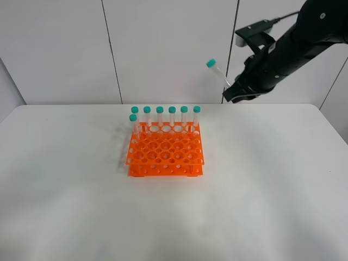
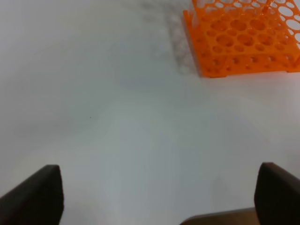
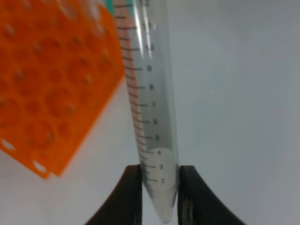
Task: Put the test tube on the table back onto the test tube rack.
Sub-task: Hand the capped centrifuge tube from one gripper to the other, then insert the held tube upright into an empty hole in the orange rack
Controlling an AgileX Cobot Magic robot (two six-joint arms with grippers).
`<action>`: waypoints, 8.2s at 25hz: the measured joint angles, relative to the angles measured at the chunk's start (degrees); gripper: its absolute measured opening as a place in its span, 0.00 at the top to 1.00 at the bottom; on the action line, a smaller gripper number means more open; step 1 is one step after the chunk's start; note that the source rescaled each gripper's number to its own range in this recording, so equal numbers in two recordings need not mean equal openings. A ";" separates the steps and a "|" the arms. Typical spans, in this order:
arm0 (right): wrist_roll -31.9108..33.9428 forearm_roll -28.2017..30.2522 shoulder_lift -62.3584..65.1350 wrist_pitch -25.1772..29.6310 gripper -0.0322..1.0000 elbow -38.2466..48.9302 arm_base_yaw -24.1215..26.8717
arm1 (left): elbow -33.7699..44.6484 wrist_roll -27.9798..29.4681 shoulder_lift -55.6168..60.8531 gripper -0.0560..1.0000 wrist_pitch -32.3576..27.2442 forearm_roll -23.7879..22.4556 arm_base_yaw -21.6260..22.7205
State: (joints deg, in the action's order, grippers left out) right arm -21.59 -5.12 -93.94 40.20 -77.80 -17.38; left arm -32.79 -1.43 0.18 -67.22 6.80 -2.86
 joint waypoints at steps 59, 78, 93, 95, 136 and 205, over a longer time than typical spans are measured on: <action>5.42 -6.51 8.63 -72.95 0.97 44.74 -25.56 | -3.15 -4.49 -9.02 0.13 0.84 2.91 0.00; 4.47 -6.51 8.63 -74.09 0.97 44.74 -25.56 | -19.56 -6.07 -32.72 0.13 10.79 -1.32 -30.20; 4.42 -6.51 8.63 -74.34 0.97 44.74 -25.56 | -31.81 -17.83 -63.49 0.13 26.84 8.74 -30.45; 4.42 -6.51 8.63 -74.66 0.97 44.74 -25.56 | -32.83 -19.97 -66.44 0.13 28.29 11.19 -30.45; 4.36 -6.75 8.63 -75.43 0.97 44.74 -25.56 | -39.81 -25.16 -84.22 0.33 37.27 20.30 -30.45; 9.24 0.22 19.57 -40.95 0.42 44.74 -23.53 | -39.81 -35.39 -84.22 0.95 41.66 32.82 -30.45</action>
State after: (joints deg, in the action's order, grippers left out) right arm -12.35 -4.90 -74.37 -0.75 -33.06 -40.91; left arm -72.60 -36.81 -84.04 -25.56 39.61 -33.31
